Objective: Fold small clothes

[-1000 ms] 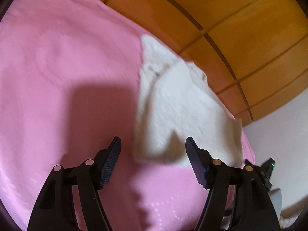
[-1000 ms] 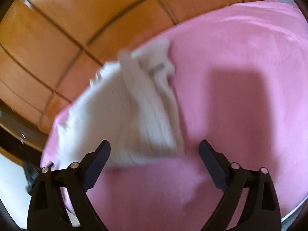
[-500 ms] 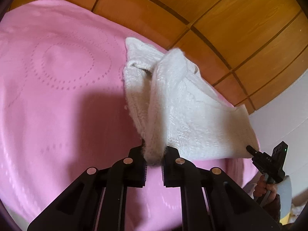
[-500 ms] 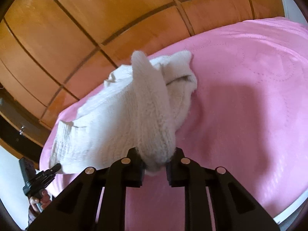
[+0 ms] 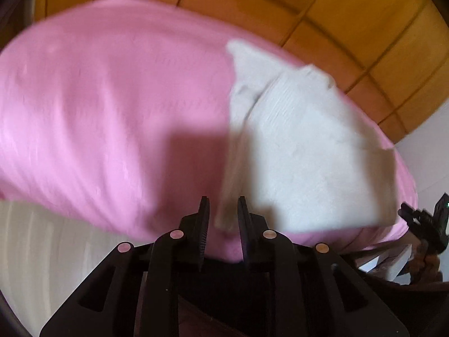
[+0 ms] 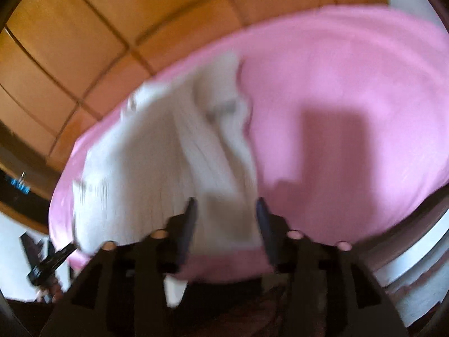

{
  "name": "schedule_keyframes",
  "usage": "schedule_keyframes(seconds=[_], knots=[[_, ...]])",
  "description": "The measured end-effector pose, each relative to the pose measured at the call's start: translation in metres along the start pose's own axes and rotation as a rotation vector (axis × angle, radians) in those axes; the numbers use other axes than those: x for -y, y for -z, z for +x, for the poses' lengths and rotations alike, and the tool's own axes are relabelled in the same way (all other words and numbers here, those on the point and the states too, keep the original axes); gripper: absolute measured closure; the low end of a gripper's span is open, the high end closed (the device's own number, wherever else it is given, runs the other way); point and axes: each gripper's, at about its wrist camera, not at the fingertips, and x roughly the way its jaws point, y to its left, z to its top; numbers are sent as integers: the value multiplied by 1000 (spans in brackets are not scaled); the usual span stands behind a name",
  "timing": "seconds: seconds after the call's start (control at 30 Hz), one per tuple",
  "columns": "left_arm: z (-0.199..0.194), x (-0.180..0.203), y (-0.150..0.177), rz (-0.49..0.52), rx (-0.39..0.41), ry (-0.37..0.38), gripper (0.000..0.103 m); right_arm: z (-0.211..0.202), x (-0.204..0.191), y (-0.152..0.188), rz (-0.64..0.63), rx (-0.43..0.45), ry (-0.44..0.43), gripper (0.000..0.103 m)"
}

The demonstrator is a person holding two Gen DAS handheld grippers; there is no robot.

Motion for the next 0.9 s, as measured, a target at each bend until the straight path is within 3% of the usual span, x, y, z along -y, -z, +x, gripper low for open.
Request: schedule_keyframes(seconds=[0.1,0.17,0.2,0.23,0.37,0.4,0.5,0.53,0.63,0.8,0.9], knots=[[-9,31,-18,109,64,95,85,-6,-28,-17,-91,67,-17,49],[4,55,-26,173,55,121,71,10,-55,-22,-154,47,-65,49],[13,66,-32,197,48,130,55,26,-74,-21,-204,26,-74,49],[19,74,-31,235,49,137,50,37,-86,-20,-239,13,-64,49],[50,99,-35,304,7,136,50,88,-123,-11,-352,-50,-43,56],[61,103,-38,305,-12,135,52,98,-127,-7,-375,-71,-34,66],[90,99,-32,312,-63,81,96,123,-132,3,-427,-109,20,93],[89,97,-29,314,-39,78,100,120,-131,4,-435,-98,14,98],[70,90,-30,283,42,100,101,103,-129,1,-431,-70,10,99],[30,96,-43,296,214,102,101,60,-138,-13,-415,62,-38,99],[44,103,-58,284,230,68,101,68,-143,-18,-423,92,-11,99]])
